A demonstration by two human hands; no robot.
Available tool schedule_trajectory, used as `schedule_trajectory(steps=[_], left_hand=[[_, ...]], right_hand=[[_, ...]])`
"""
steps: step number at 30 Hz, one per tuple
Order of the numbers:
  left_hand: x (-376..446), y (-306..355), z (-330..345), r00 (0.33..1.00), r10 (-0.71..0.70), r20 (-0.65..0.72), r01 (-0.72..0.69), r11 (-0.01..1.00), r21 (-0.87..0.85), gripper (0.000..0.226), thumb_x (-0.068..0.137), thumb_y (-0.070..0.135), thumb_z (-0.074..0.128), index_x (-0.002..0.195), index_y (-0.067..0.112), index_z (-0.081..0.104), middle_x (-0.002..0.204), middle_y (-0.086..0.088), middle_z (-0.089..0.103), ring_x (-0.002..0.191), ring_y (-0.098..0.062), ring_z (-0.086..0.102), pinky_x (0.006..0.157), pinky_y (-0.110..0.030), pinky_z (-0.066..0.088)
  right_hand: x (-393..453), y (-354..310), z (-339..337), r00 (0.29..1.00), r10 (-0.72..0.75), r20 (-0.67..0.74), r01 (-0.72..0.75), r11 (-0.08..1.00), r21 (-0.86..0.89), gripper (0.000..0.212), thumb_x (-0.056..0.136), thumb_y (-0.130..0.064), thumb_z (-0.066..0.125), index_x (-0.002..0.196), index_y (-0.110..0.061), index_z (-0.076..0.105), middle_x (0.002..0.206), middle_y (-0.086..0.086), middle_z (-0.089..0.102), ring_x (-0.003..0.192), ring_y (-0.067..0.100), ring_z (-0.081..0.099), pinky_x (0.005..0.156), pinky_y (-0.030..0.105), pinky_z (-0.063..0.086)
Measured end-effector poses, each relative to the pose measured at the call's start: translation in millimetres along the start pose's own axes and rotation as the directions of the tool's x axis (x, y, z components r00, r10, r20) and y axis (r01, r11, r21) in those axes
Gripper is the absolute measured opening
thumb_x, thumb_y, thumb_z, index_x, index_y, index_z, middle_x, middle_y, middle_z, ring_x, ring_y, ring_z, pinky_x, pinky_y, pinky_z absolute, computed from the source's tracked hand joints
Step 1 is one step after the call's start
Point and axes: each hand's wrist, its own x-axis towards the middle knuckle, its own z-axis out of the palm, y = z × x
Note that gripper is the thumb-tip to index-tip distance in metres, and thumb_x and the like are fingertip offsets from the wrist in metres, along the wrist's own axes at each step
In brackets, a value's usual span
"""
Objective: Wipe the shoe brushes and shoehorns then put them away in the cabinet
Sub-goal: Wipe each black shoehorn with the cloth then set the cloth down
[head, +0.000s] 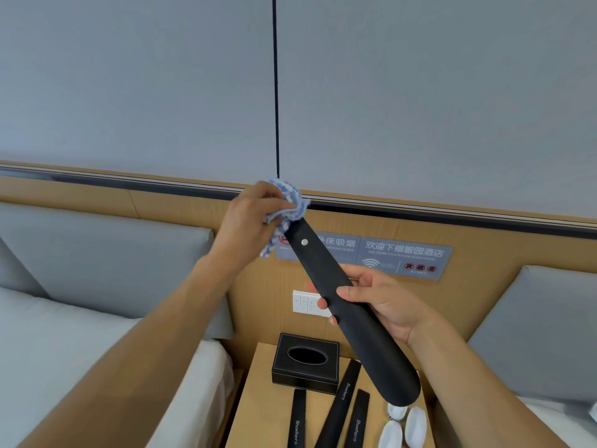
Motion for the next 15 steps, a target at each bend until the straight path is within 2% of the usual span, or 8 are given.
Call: schedule_trajectory(steps=[5, 9, 12, 13, 15], left_hand=[[17, -20, -5, 0.998, -0.05, -0.033, 0.052, 0.996, 0.078, 0.023, 0.083, -0.006, 0.064, 0.098, 0.007, 0.076, 0.102, -0.011, 0.063, 0.085, -0.026, 0.062, 0.07, -0.027, 0.046], [8, -13, 3, 1.0, 0.023, -0.007, -0.022, 0.991, 0.135, 0.022, 0.082, -0.007, 0.064, 0.098, 0.004, 0.074, 0.097, -0.012, 0.061, 0.08, -0.026, 0.059, 0.065, -0.026, 0.043], [-8, 6, 15, 0.99, 0.077, 0.114, -0.082, 0.996, 0.035, 0.016, 0.085, -0.006, 0.062, 0.092, 0.004, 0.072, 0.09, -0.008, 0.059, 0.06, -0.013, 0.051, 0.052, -0.026, 0.045], [-14, 14, 19, 0.985, 0.101, 0.141, -0.104, 0.994, 0.02, 0.015, 0.085, -0.006, 0.063, 0.09, 0.004, 0.072, 0.09, -0.007, 0.059, 0.061, -0.009, 0.047, 0.053, -0.025, 0.044], [-25, 26, 26, 0.977, 0.146, 0.155, -0.15, 0.989, 0.017, 0.015, 0.08, -0.007, 0.067, 0.085, 0.005, 0.074, 0.089, -0.008, 0.063, 0.072, -0.015, 0.05, 0.062, -0.028, 0.043]], right_hand=[[0, 0, -1, 1.0, 0.027, 0.003, -0.027, 1.0, 0.006, 0.041, 0.094, -0.007, 0.062, 0.135, -0.011, 0.06, 0.133, 0.021, 0.062, 0.101, 0.026, 0.067, 0.078, 0.036, 0.058], [1, 2, -2, 1.0, 0.029, 0.009, -0.029, 0.999, 0.017, 0.039, 0.095, -0.007, 0.062, 0.133, -0.013, 0.062, 0.133, 0.02, 0.063, 0.104, 0.026, 0.067, 0.079, 0.036, 0.059], [4, 3, -3, 0.999, 0.042, -0.006, -0.042, 0.998, 0.056, 0.037, 0.095, -0.005, 0.06, 0.13, -0.014, 0.064, 0.129, 0.018, 0.065, 0.103, 0.026, 0.069, 0.078, 0.036, 0.059], [4, 4, -4, 0.999, 0.044, -0.014, -0.043, 0.997, 0.063, 0.037, 0.095, -0.004, 0.059, 0.13, -0.014, 0.065, 0.129, 0.018, 0.065, 0.104, 0.026, 0.069, 0.078, 0.036, 0.059], [4, 8, -5, 0.999, 0.044, -0.023, -0.042, 0.997, 0.063, 0.038, 0.094, -0.004, 0.06, 0.131, -0.013, 0.064, 0.132, 0.021, 0.063, 0.106, 0.028, 0.068, 0.079, 0.037, 0.059]])
